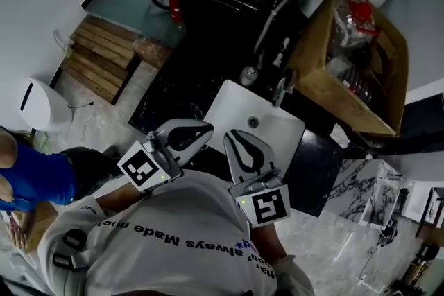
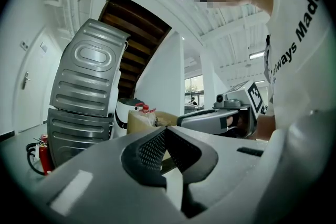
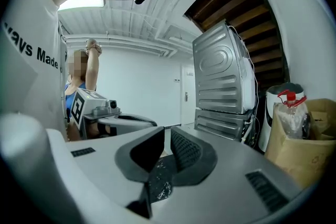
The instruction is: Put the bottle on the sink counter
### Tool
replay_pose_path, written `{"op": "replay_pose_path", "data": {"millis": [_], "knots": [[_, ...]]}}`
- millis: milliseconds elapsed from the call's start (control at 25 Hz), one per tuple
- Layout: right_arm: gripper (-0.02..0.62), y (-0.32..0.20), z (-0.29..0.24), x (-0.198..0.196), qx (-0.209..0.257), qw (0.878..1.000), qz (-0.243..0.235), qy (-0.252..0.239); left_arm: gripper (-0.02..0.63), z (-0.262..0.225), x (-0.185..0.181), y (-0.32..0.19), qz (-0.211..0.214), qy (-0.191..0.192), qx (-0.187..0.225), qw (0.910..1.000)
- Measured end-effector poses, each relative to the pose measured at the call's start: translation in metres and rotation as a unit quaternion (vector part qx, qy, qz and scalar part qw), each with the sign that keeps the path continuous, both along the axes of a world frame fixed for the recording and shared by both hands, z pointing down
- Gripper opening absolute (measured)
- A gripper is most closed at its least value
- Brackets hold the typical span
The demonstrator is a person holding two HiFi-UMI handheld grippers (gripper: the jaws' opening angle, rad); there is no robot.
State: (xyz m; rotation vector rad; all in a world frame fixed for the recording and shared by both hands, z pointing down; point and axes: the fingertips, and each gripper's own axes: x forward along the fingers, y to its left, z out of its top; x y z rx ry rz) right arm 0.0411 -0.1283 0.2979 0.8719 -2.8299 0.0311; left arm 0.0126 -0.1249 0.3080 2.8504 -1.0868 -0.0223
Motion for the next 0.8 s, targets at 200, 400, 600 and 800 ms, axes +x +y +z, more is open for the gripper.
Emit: {"op": "replay_pose_path", "data": {"millis": [200,400,600,800], "knots": [[0.041,0.0029,0.0,-0.0003,0.0,1.0,-0.002,0.0,0.002,-0.0004,0.0063,0.0042,0.003,0.002,0.001,1.0],[0.041,0.0036,0.0014,0.0022,-0.001,1.0,-0.003,0.005,0.002,0.0001,0.0071,0.0063,0.002,-0.002,-0.001,1.0],[0.041,0.0024,0.0014,0.0057,-0.001,1.0,-0.002,0.005,0.002,0.0016,0.009,0.0057,-0.002,-0.002,-0.004,1.0],[0.041,0.0033,0.0038,0.0061,0.001,1.0,-0.002,0.006,0.002,0.0046,0.0092,0.0076,-0.004,0.0,-0.005,1.0]]}}
